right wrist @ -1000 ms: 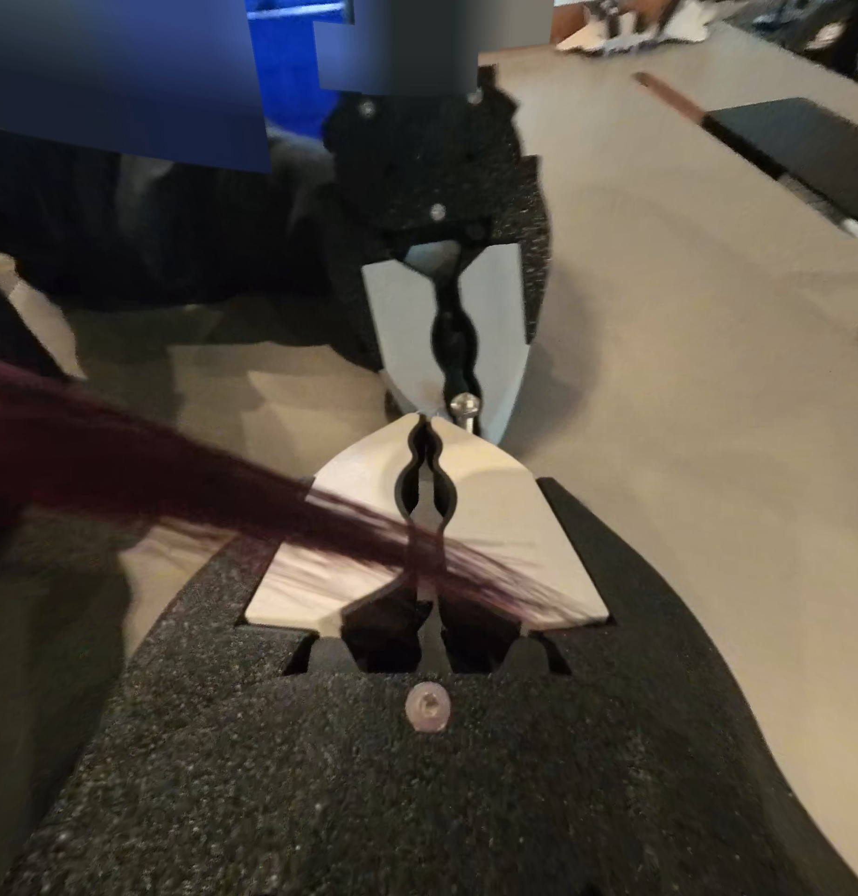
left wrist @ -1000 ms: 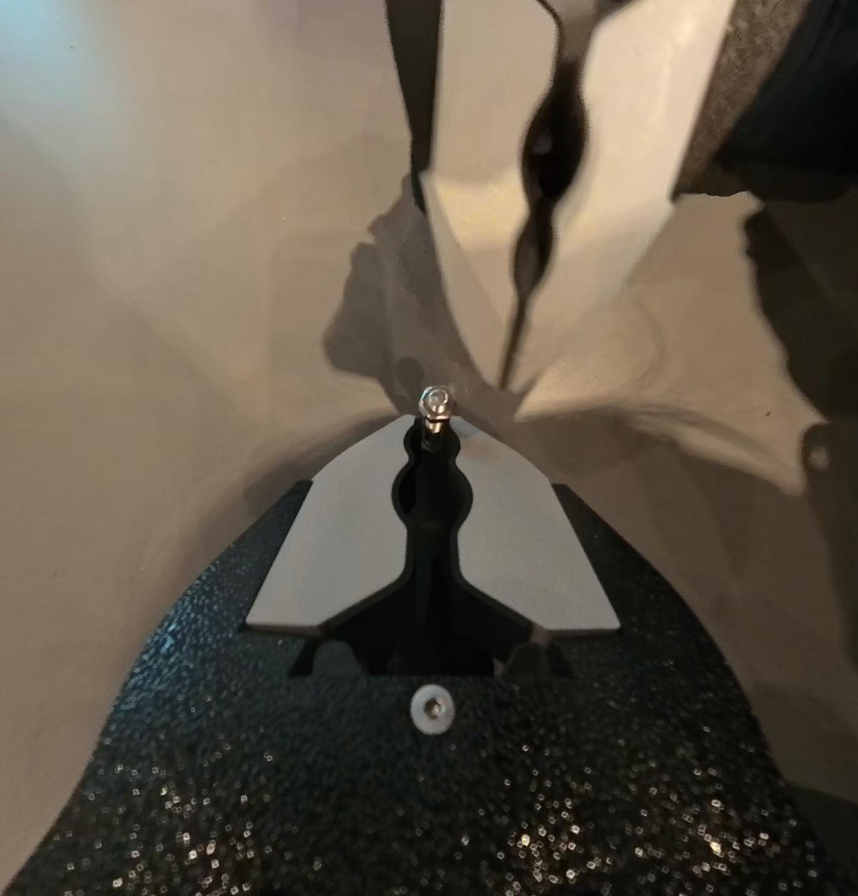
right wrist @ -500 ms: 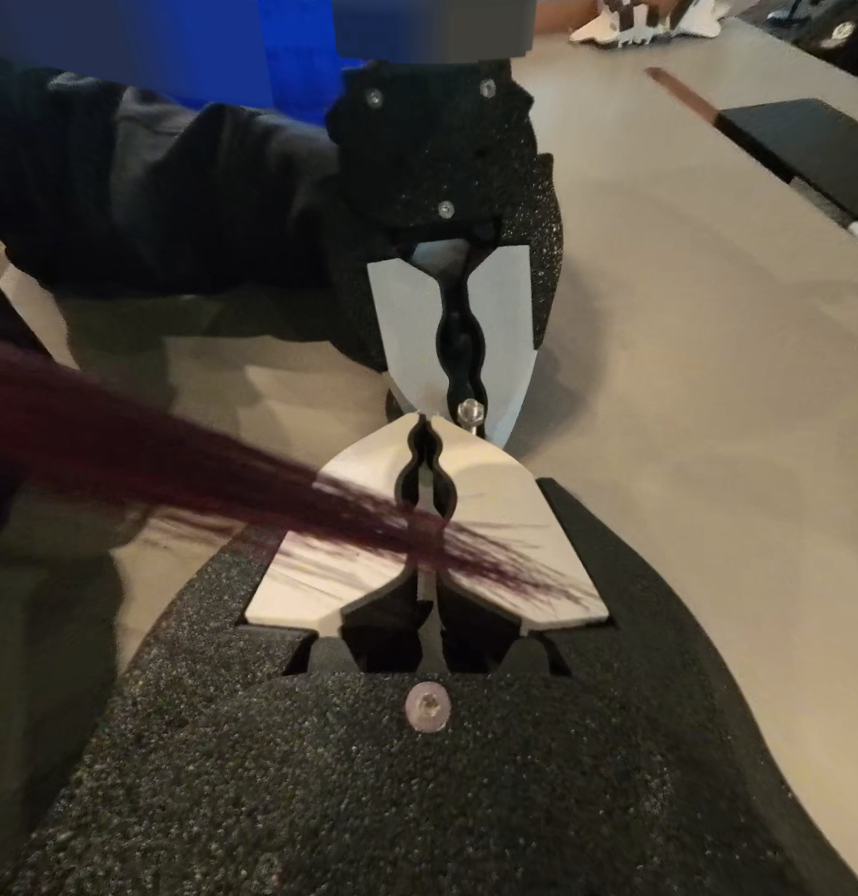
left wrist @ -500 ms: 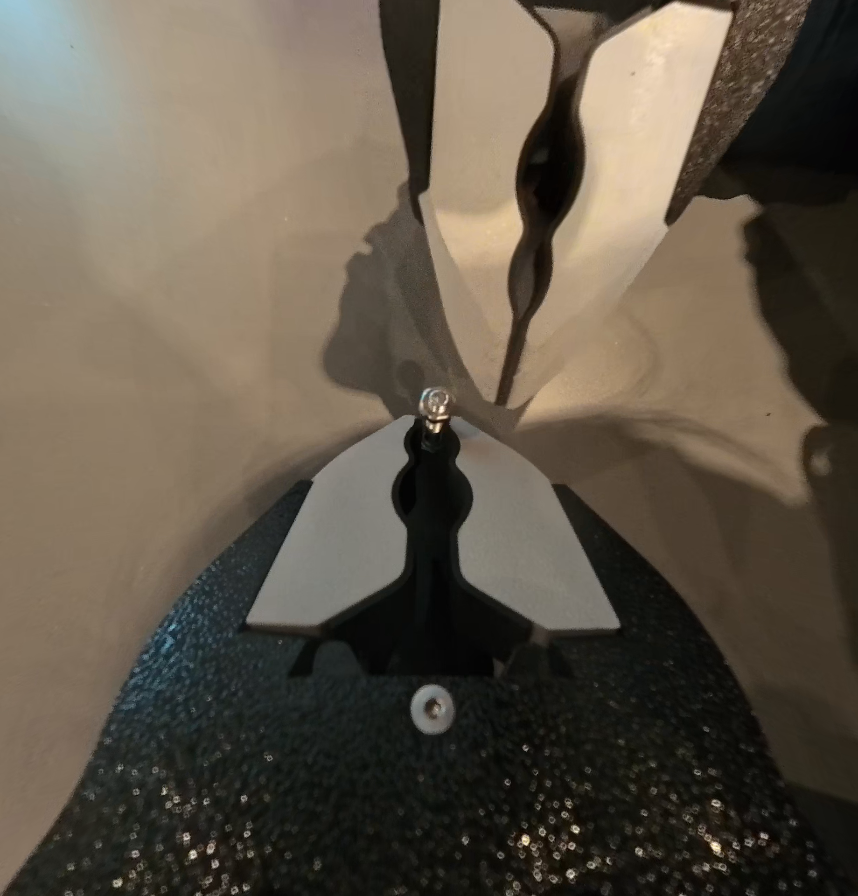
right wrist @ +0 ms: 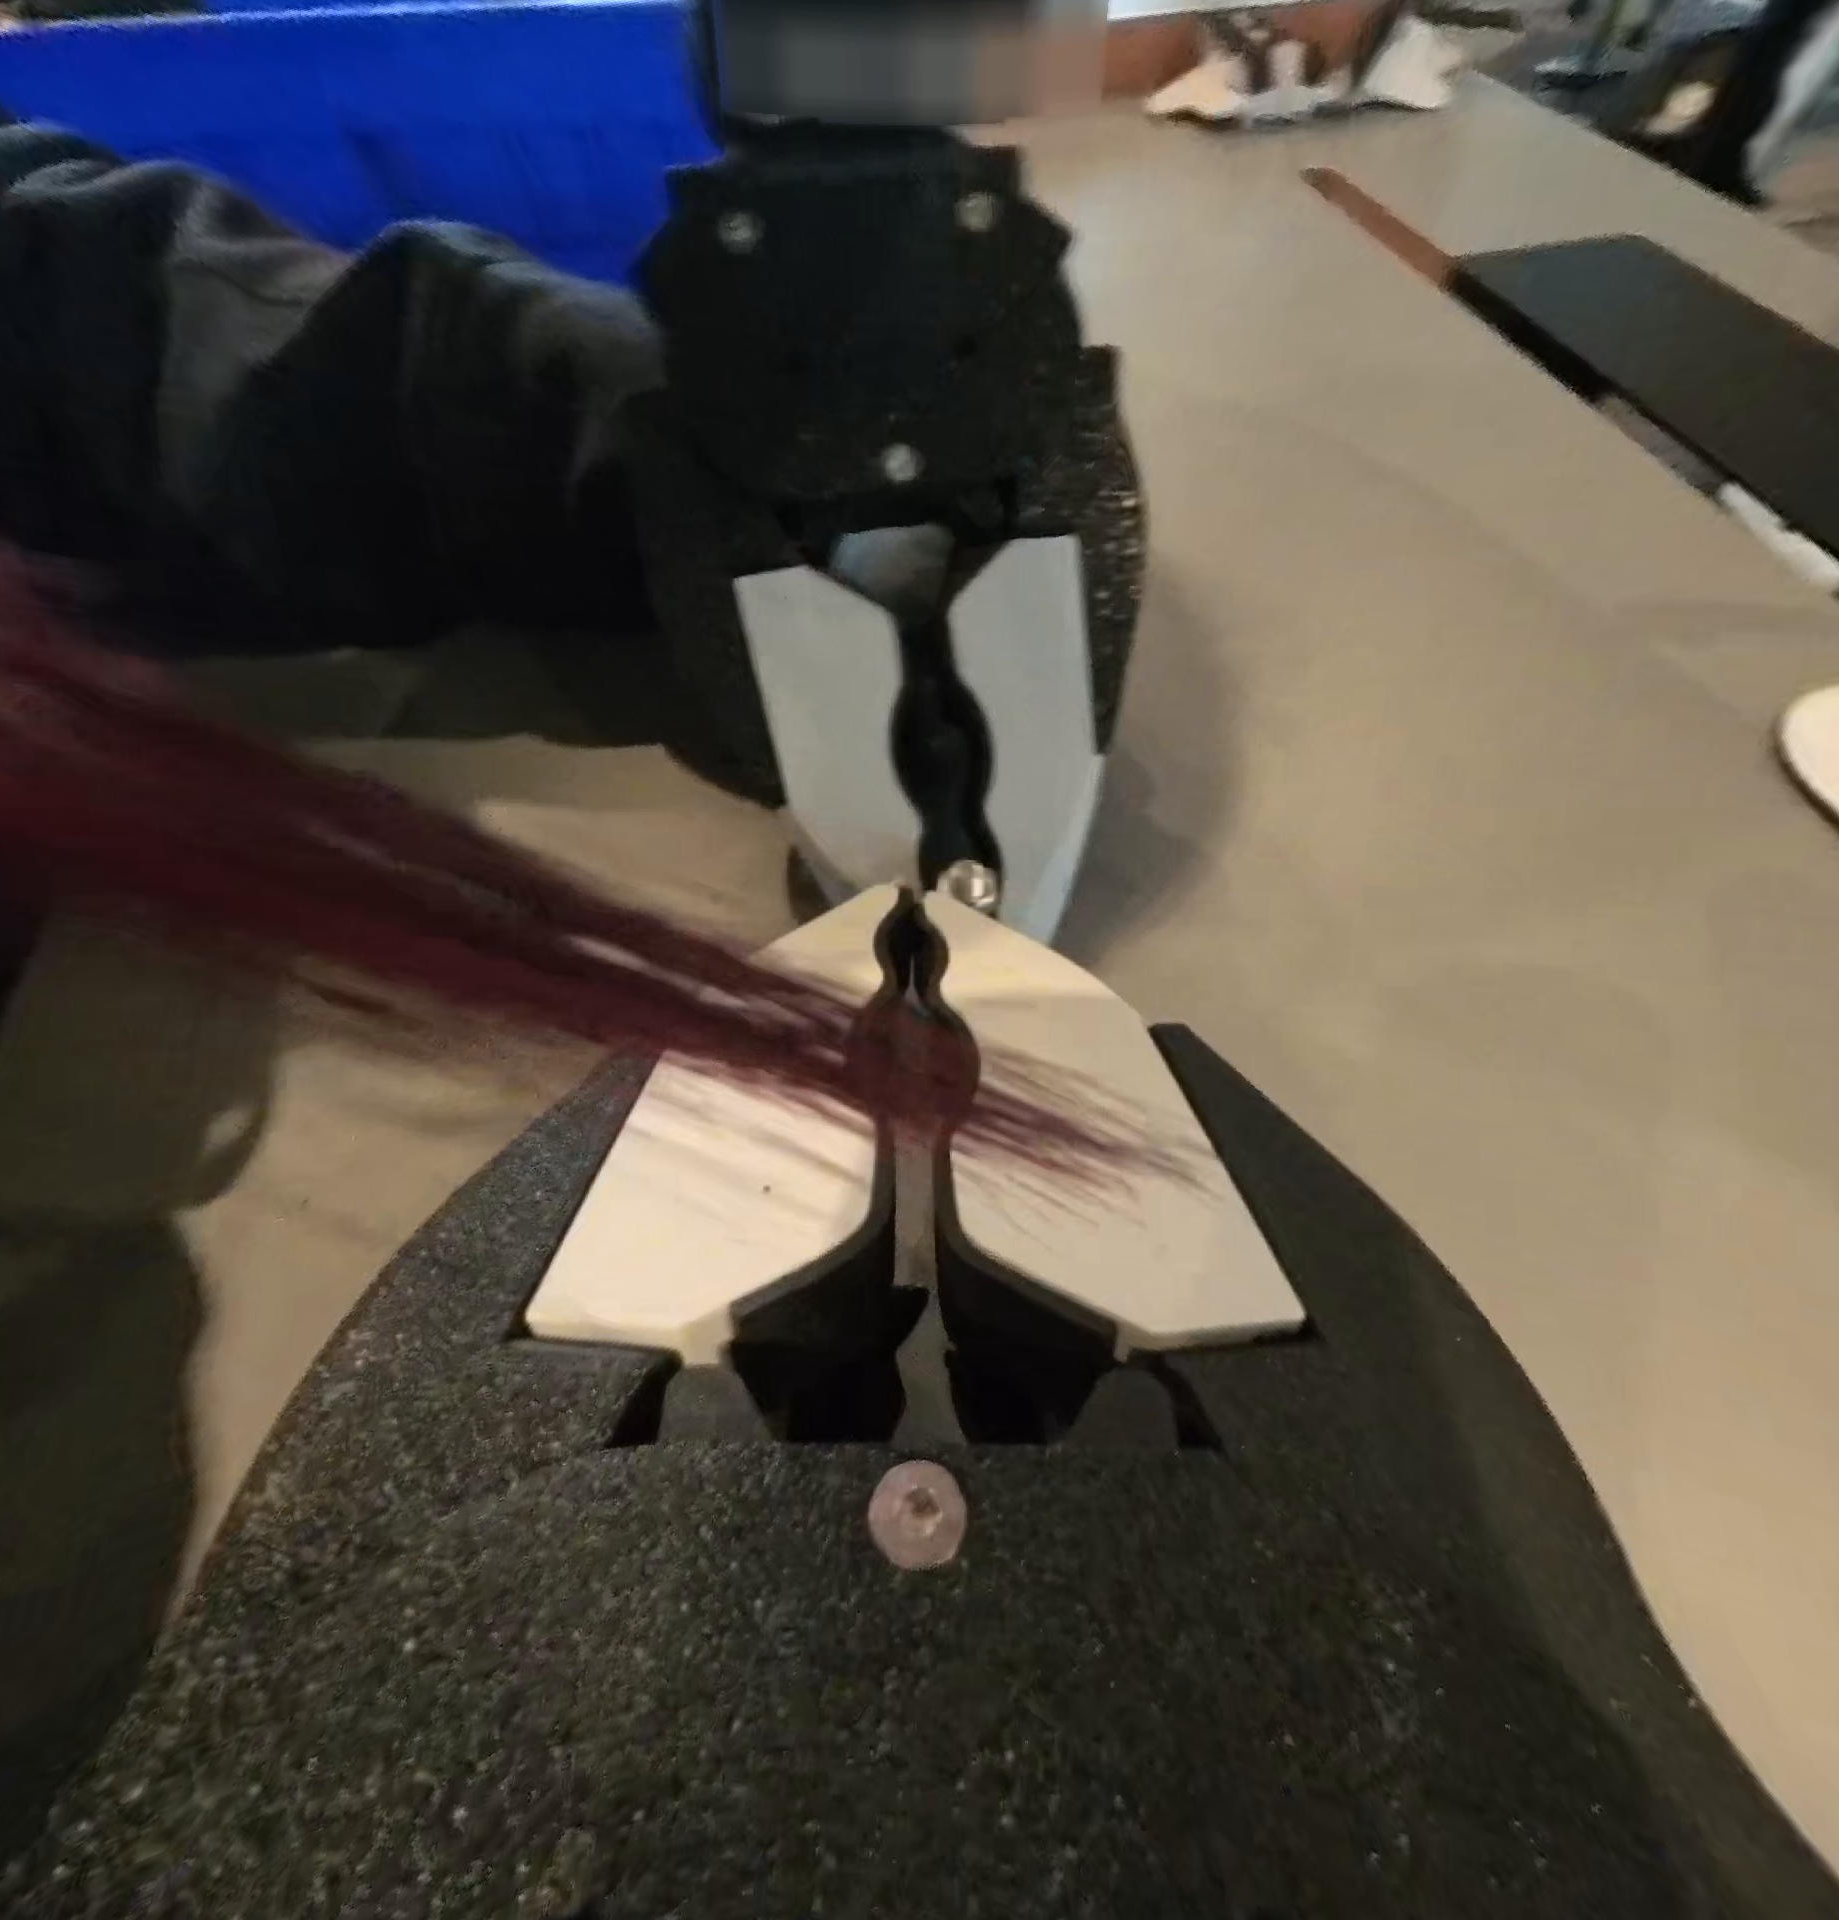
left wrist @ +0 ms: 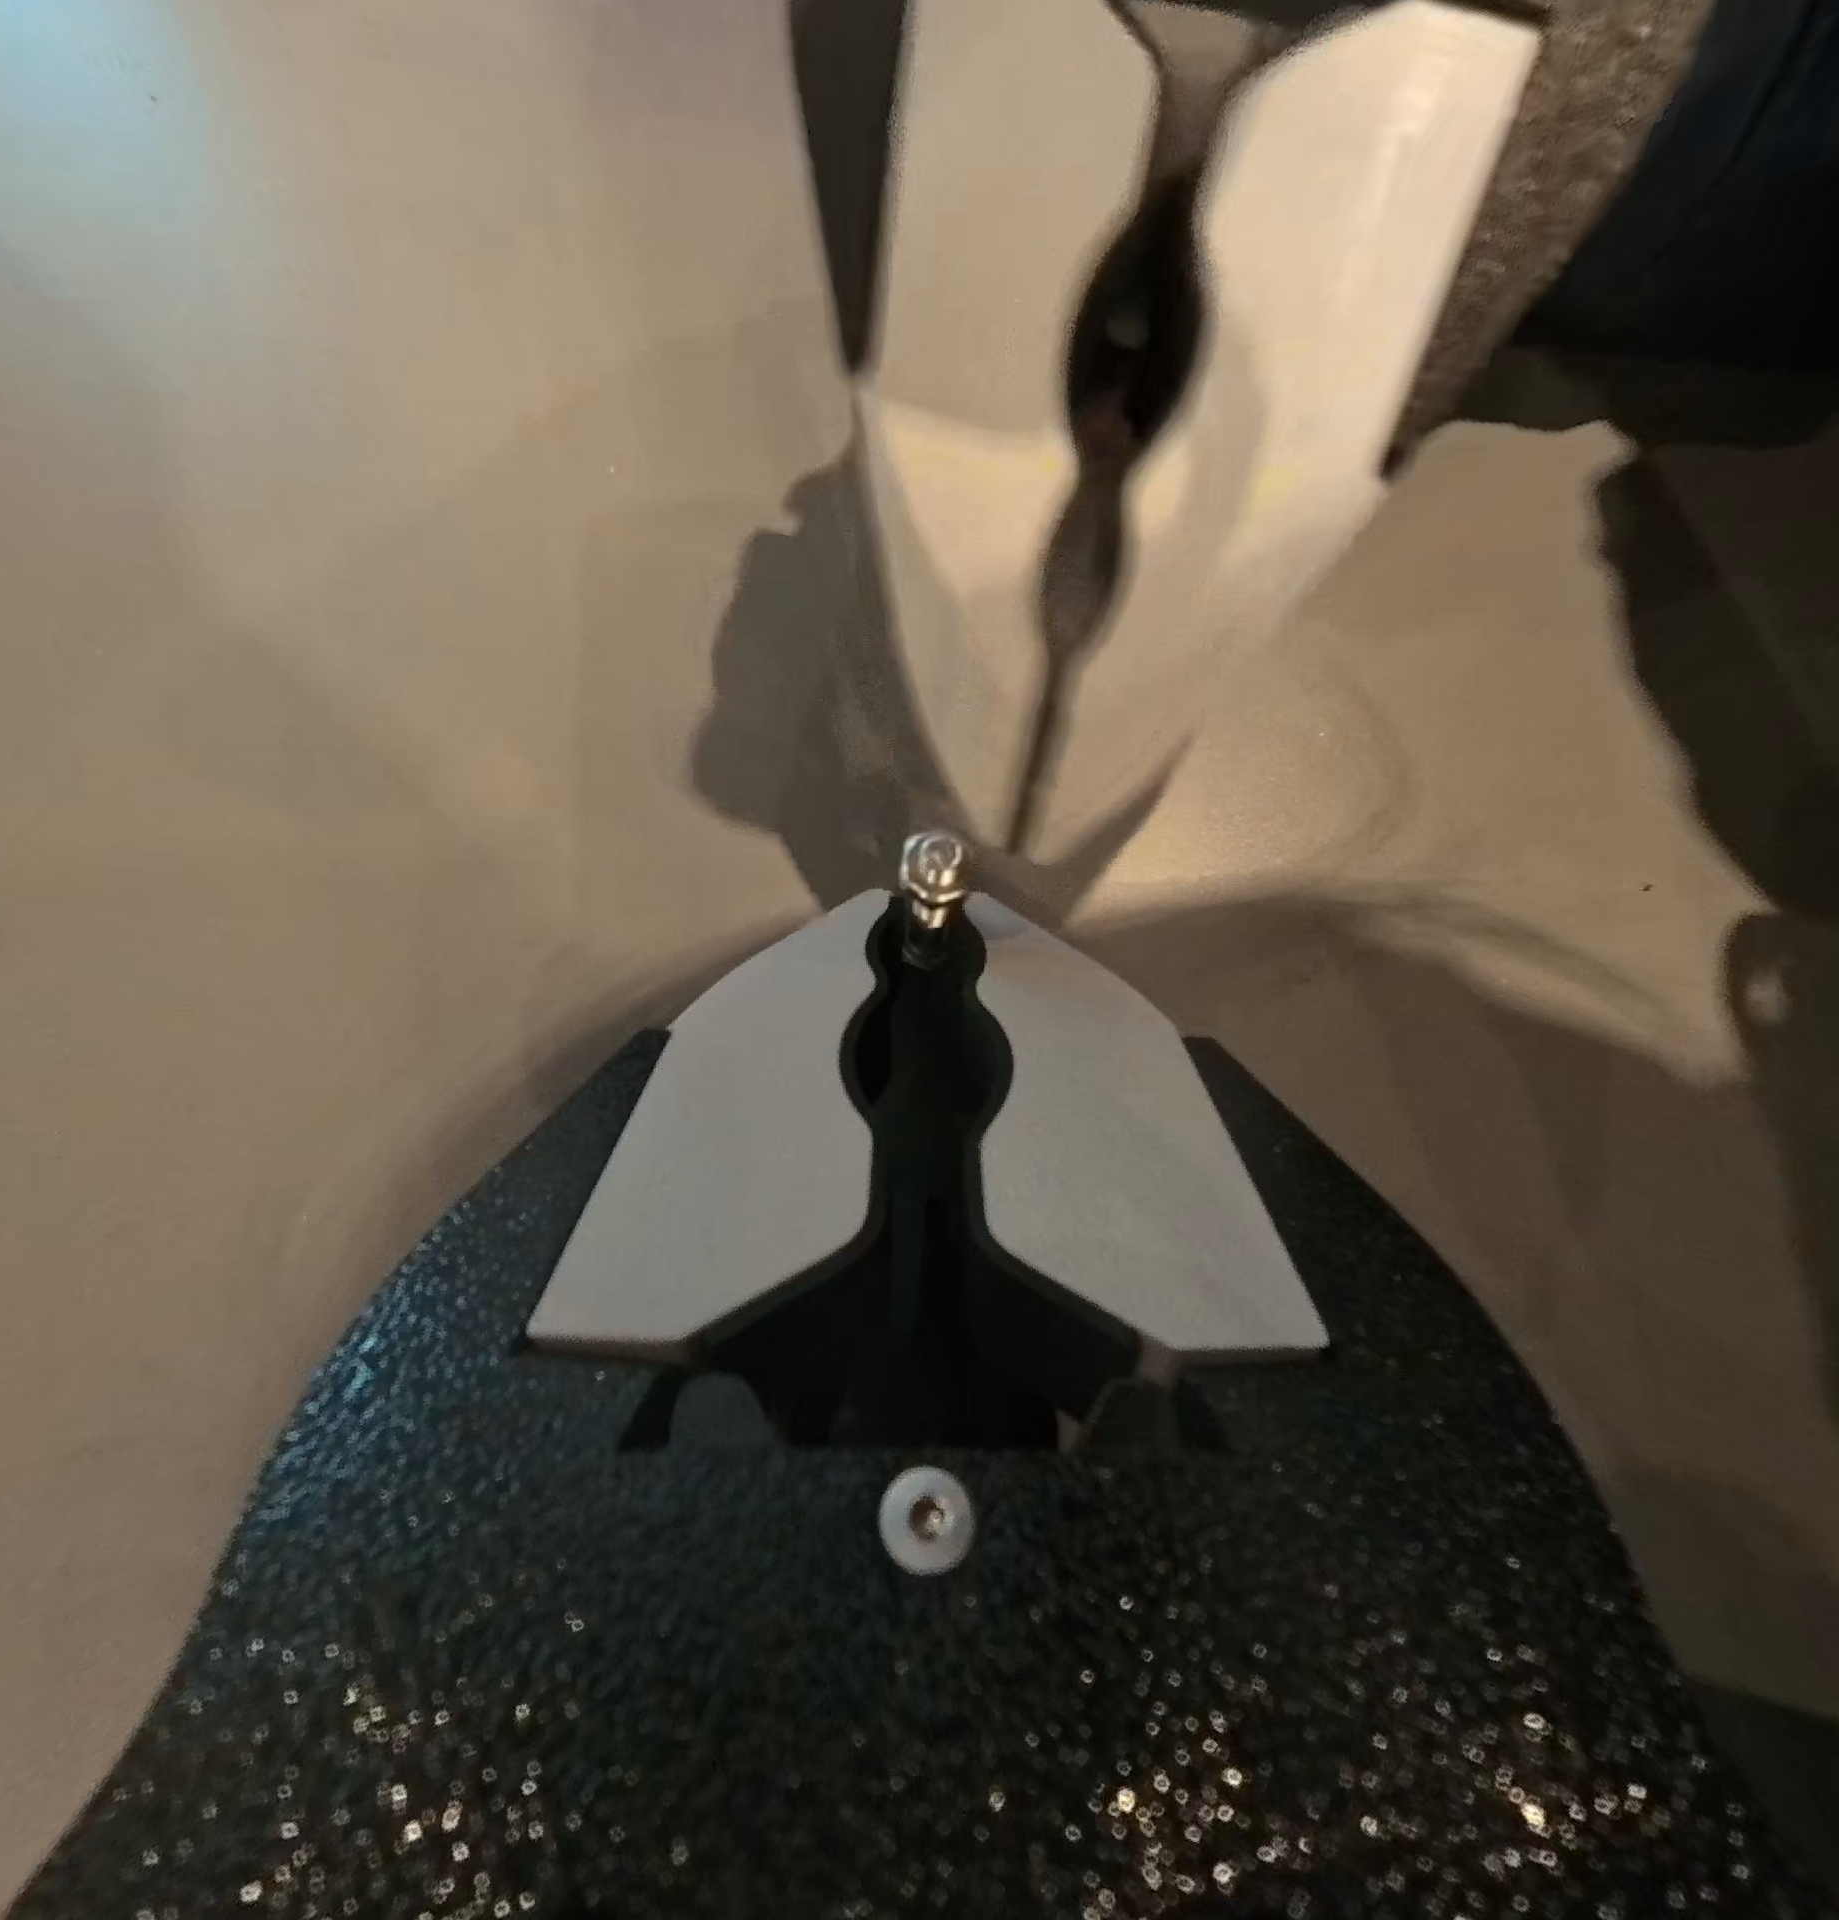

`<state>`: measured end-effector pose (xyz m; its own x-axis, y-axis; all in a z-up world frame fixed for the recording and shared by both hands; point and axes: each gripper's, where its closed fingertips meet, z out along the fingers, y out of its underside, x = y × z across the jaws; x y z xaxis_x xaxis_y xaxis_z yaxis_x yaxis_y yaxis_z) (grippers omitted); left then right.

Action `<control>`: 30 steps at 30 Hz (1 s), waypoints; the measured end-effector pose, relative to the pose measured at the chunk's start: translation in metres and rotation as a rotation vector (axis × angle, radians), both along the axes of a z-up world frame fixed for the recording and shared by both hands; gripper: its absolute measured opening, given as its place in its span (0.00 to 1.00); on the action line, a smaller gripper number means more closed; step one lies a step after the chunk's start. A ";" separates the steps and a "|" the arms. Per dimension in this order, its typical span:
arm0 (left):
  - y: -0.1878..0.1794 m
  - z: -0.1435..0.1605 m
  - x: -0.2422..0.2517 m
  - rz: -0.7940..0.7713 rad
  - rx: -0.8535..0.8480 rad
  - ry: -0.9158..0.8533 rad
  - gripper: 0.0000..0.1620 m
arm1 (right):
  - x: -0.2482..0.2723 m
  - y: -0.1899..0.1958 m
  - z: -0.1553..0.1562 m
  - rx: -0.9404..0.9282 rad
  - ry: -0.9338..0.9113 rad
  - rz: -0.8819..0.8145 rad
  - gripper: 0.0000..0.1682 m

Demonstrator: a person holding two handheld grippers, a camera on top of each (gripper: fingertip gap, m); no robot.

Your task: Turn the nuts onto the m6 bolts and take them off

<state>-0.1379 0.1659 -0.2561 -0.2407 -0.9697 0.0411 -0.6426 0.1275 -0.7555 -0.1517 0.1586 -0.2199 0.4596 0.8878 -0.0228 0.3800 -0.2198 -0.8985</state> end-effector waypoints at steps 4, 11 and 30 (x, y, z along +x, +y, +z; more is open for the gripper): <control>0.000 0.000 0.000 0.000 0.001 0.000 0.05 | 0.005 0.004 0.007 0.002 0.054 -0.036 0.00; 0.000 0.000 0.000 0.000 0.002 0.000 0.05 | 0.011 0.016 0.000 -0.020 0.012 -0.131 0.00; 0.000 0.000 0.000 -0.001 0.000 0.000 0.05 | 0.009 0.011 0.008 -0.040 0.094 -0.079 0.04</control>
<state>-0.1378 0.1659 -0.2564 -0.2415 -0.9696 0.0407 -0.6424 0.1283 -0.7556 -0.1428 0.1697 -0.2116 0.5226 0.8463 -0.1036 0.2745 -0.2820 -0.9193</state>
